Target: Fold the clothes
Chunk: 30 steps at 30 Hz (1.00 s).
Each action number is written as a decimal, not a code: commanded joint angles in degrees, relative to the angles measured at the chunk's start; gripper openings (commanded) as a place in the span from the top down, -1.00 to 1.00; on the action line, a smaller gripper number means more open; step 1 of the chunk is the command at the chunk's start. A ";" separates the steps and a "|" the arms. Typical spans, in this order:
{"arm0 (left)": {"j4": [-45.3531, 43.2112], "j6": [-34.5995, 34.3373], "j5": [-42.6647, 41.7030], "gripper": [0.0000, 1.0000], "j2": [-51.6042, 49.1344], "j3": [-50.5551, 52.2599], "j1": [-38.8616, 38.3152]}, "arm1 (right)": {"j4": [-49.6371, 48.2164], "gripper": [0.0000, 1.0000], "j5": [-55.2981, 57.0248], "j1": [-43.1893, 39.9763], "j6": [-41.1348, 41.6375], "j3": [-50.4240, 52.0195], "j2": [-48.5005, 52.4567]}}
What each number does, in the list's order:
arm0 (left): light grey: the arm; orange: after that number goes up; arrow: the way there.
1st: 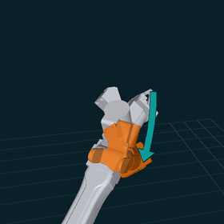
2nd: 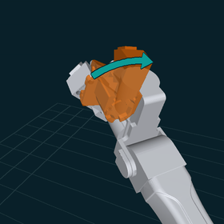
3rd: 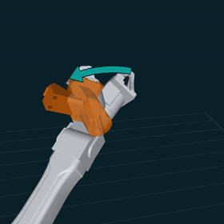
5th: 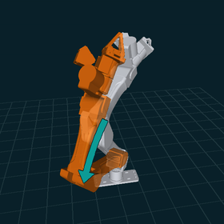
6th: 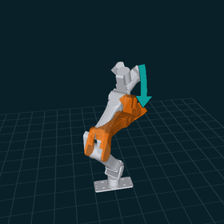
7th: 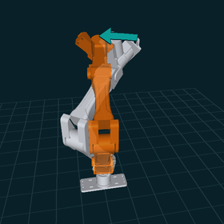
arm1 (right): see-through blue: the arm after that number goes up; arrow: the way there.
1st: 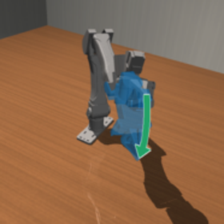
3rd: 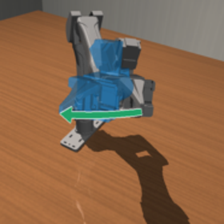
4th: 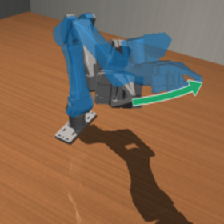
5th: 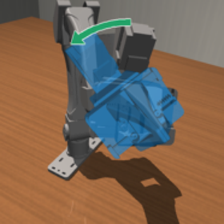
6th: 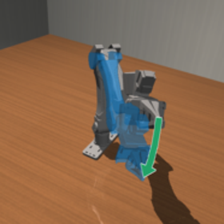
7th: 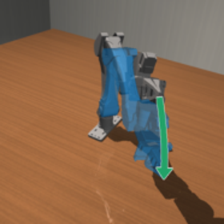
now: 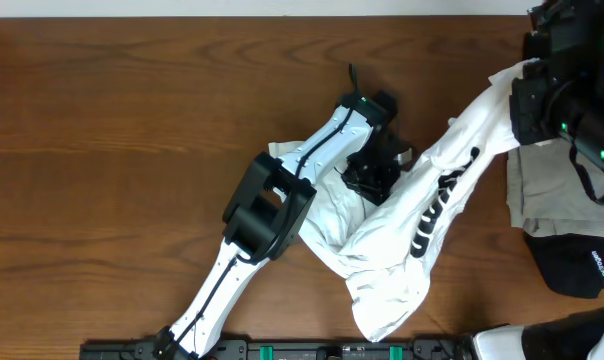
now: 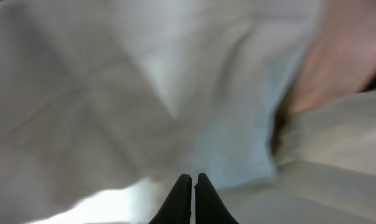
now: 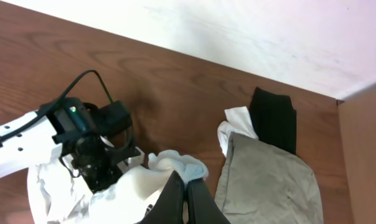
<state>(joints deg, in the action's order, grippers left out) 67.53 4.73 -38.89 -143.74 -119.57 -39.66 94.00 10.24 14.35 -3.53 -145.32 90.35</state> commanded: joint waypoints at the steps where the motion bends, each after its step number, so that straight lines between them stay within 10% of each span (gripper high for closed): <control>1: 0.81 -1.38 10.14 0.88 0.20 0.46 1.51 | -0.35 0.97 0.22 -0.90 0.72 -0.44 -1.55; 17: -3.96 -10.25 10.88 0.88 20.50 -0.46 21.70 | -0.57 0.98 0.20 -0.90 0.74 -0.44 -1.57; 30: -1.01 -3.54 9.40 0.88 19.39 7.15 12.52 | -0.52 0.97 0.00 -0.90 0.74 -0.44 -1.57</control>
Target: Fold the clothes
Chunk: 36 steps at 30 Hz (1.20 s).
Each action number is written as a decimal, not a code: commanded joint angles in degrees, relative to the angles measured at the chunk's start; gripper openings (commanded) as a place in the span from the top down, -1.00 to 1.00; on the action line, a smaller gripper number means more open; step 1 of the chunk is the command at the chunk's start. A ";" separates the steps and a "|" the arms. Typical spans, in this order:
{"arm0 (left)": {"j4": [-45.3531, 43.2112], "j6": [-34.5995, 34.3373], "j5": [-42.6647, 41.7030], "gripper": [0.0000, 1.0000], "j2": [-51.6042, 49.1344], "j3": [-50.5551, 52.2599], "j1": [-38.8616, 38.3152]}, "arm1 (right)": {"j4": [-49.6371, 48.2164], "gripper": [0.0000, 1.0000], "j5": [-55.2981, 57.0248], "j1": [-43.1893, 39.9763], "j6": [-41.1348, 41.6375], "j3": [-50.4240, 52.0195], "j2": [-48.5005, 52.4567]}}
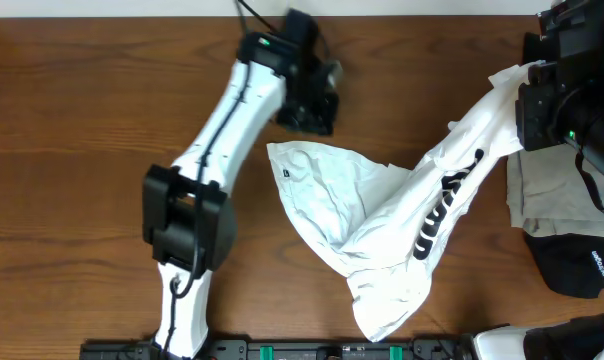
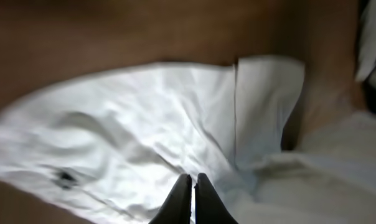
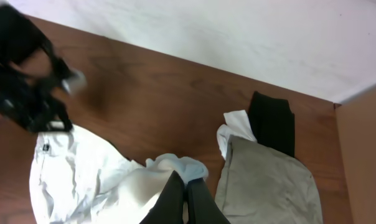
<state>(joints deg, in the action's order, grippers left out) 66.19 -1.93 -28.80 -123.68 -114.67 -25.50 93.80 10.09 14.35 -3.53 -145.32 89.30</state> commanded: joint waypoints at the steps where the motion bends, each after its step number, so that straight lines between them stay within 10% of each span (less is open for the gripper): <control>1: 0.20 3.85 -0.68 0.88 -0.68 3.17 -2.40 | -0.35 0.97 0.02 -0.90 0.74 -0.44 -0.50; 16: 0.42 4.68 -0.74 0.88 -0.63 5.97 -2.32 | -16.50 0.98 0.24 -0.87 2.10 -0.44 5.35; 25: 0.39 4.04 -0.70 0.88 1.42 5.20 4.92 | -42.29 0.98 -34.82 0.81 4.15 -0.44 7.21; 30: -0.11 2.03 -0.70 0.88 4.90 4.22 13.18 | -37.64 0.98 -50.01 5.46 -1.38 -0.46 6.97; 36: -0.76 -0.76 -1.05 0.88 9.01 4.22 21.86 | -19.80 0.98 -39.56 7.23 -8.98 -0.46 4.15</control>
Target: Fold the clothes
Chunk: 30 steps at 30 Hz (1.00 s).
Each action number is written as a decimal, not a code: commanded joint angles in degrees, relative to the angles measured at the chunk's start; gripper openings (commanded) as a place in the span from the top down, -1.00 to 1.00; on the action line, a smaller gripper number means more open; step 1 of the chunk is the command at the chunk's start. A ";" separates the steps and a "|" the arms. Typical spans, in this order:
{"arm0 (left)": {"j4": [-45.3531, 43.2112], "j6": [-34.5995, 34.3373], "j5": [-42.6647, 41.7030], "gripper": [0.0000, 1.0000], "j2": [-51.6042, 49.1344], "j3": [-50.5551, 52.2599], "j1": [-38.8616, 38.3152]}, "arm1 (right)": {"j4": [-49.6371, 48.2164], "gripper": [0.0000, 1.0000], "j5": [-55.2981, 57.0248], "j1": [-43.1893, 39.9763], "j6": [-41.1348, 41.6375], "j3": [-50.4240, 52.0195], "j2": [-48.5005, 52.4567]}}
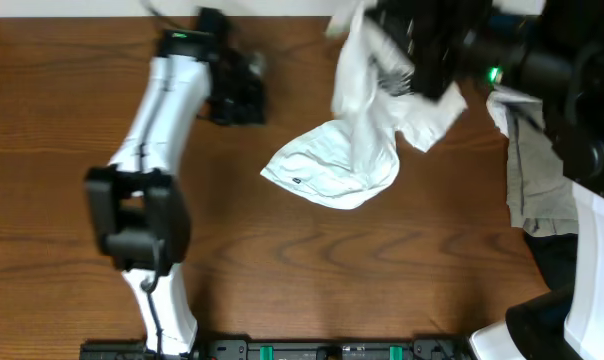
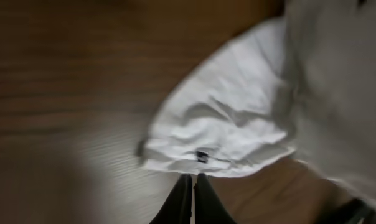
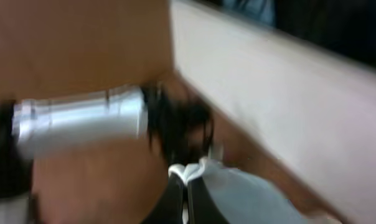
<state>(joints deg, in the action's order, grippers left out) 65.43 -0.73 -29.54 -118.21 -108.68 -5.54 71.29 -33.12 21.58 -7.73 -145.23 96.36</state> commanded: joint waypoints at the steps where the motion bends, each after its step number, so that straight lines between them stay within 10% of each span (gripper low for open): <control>1: 0.00 -1.97 -1.27 0.88 4.00 -1.77 2.71 | 4.44 0.98 8.61 -0.26 -4.76 -0.55 -3.48; 10: -1.51 -1.95 -7.39 0.88 4.85 -1.75 2.49 | 6.97 0.98 58.16 -4.52 6.05 -0.55 -9.38; 30: -6.19 -2.73 -6.88 0.88 3.85 -1.60 -18.58 | 13.81 0.98 61.20 -5.44 9.03 -0.52 -6.23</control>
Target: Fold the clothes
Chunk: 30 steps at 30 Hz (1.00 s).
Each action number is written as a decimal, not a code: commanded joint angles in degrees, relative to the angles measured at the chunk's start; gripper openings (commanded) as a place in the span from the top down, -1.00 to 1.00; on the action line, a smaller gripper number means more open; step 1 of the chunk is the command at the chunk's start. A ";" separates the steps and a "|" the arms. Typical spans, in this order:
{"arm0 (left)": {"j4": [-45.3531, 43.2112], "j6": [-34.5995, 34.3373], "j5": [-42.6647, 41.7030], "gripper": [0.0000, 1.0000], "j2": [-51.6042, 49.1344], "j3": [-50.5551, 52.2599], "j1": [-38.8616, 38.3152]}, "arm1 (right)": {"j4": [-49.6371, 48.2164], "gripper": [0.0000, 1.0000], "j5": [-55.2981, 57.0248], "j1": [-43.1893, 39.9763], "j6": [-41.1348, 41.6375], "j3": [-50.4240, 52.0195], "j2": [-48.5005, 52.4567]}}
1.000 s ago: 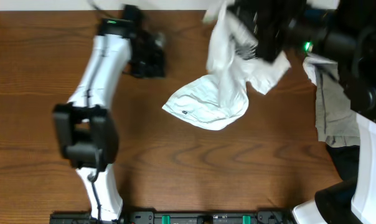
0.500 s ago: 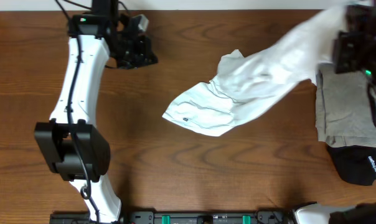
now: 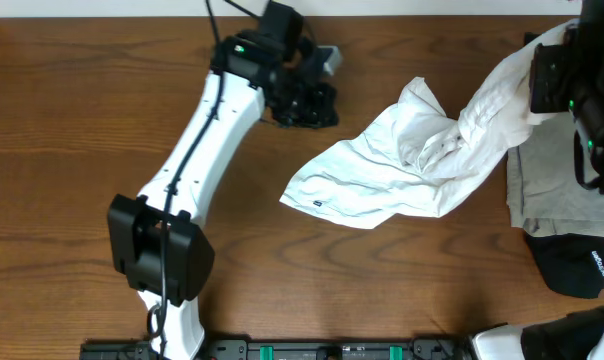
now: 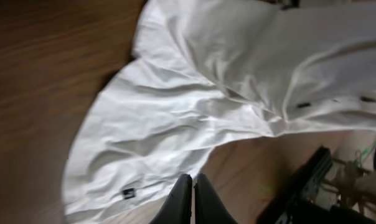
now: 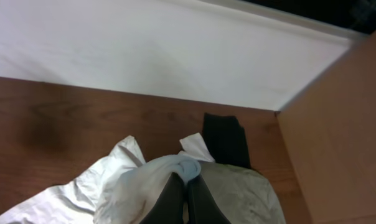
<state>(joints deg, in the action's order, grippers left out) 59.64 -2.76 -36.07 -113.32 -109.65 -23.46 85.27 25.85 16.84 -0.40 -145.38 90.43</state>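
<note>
A white shirt (image 3: pixel 402 165) lies crumpled on the table's middle right, with a small dark label near its lower left edge. One end rises to the top right, where my right gripper (image 5: pixel 186 177) is shut on a bunched fold of the shirt (image 5: pixel 175 171). My left gripper (image 3: pixel 317 100) hovers at the top centre, left of the shirt, shut and holding nothing. In the left wrist view its closed fingertips (image 4: pixel 192 183) point over the shirt (image 4: pixel 194 112).
A grey garment (image 3: pixel 552 190) lies folded at the right edge, with a black one (image 3: pixel 582 265) with white print below it. In the right wrist view the grey garment (image 5: pixel 244 193) and a black cloth (image 5: pixel 225 140) lie by a wooden wall (image 5: pixel 337 137).
My right gripper, still shut on the shirt, has moved from top centre to the top right, and the shirt now stretches out rightward. My left gripper has shifted right toward the shirt's upper left.
At first my left gripper was down on the shirt's middle while the right held one end at the top right. The left then stood clear at the top centre. Later the right held the shirt bunched at top centre; now it holds it at the top right.
</note>
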 commanded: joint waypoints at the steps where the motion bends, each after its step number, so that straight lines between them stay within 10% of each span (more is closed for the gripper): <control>1: -0.70 -1.11 -0.35 0.88 -1.53 -0.57 -1.11 | -0.15 0.97 2.21 -0.70 1.70 -0.37 -0.31; 5: -2.80 -2.60 -0.37 0.84 -4.22 -0.48 -2.93 | -0.11 0.98 0.74 -0.70 2.10 -0.37 -0.31; 12: -12.94 -3.52 -0.33 0.07 -10.21 -0.48 -5.64 | 0.55 0.97 -1.27 -0.70 2.10 -0.37 -0.31; 30: -39.60 -14.10 3.34 -0.07 -21.22 -0.48 -5.77 | 2.14 0.97 -2.40 -0.70 2.73 -0.37 -0.31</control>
<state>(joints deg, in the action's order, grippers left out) 21.41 -15.00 -34.83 -132.57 -109.62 -29.34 87.42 23.53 16.84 1.08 -145.38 90.48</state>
